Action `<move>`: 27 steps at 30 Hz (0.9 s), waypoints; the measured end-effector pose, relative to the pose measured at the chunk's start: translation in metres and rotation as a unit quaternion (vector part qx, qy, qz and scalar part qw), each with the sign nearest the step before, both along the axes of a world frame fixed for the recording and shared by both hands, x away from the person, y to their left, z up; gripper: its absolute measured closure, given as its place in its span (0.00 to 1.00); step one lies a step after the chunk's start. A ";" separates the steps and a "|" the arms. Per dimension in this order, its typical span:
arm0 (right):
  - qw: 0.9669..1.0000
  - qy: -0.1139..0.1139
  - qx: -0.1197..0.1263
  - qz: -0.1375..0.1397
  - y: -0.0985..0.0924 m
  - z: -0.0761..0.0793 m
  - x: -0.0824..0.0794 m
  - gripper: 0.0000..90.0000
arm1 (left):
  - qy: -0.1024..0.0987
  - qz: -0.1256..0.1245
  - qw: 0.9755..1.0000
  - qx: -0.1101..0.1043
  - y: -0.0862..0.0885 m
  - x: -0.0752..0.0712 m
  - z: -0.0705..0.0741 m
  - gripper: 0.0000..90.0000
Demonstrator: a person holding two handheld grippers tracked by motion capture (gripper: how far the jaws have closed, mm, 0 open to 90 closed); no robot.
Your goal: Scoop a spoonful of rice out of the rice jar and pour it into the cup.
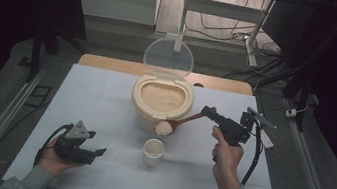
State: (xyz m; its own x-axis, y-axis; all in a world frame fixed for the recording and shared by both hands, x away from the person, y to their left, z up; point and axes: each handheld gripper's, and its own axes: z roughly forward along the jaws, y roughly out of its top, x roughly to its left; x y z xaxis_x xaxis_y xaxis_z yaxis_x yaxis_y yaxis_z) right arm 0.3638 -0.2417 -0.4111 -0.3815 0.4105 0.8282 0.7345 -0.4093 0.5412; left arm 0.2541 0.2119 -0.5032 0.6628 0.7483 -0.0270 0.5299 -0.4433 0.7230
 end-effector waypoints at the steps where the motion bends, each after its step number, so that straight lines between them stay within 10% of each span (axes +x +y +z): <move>1: 1.000 0.001 -0.001 0.003 0.000 -0.002 -0.001 0.93 | 0.000 0.000 1.000 0.000 0.000 0.000 0.000 0.30; 27: 0.998 0.012 -0.053 0.009 0.009 -0.031 -0.004 0.93 | 0.002 -0.005 1.000 -0.001 -0.001 -0.001 0.000 0.29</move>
State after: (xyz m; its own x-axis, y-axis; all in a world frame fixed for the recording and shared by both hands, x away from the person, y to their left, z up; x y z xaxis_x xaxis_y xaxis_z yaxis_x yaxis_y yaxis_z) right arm 0.3603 -0.2327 -0.4418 -0.3696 0.4893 0.7900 0.7549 -0.3375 0.5623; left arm 0.2529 0.2109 -0.5036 0.6695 0.7422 -0.0306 0.5282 -0.4467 0.7222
